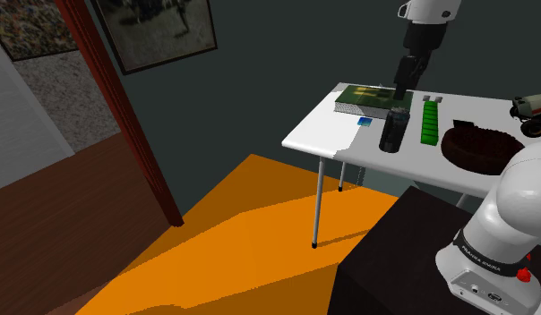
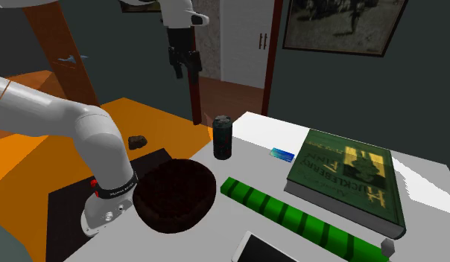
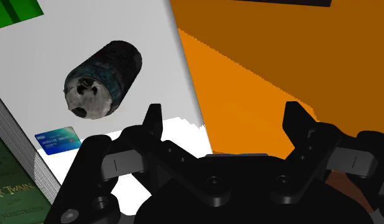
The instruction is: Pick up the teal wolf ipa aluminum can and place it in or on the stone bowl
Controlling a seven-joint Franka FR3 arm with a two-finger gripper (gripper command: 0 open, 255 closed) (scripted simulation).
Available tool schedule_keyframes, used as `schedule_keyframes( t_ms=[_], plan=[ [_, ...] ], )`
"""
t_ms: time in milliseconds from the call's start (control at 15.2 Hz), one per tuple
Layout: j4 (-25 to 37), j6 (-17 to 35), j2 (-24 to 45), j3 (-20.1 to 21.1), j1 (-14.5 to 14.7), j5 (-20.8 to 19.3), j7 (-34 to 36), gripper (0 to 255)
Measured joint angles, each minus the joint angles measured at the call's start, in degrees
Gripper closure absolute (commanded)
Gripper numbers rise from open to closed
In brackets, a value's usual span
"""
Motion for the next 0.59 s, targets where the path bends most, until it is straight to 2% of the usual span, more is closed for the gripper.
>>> schedule_keyframes(
  t_ms=[198, 594],
  plan=[
    [-1.1, 1.8, 0.2, -1.4, -0.6, -0.6, -0.9, 0],
    [-5.0, 12.0, 3.9, -8.7, -3.2, -3.2, -5.5, 0]
  ],
)
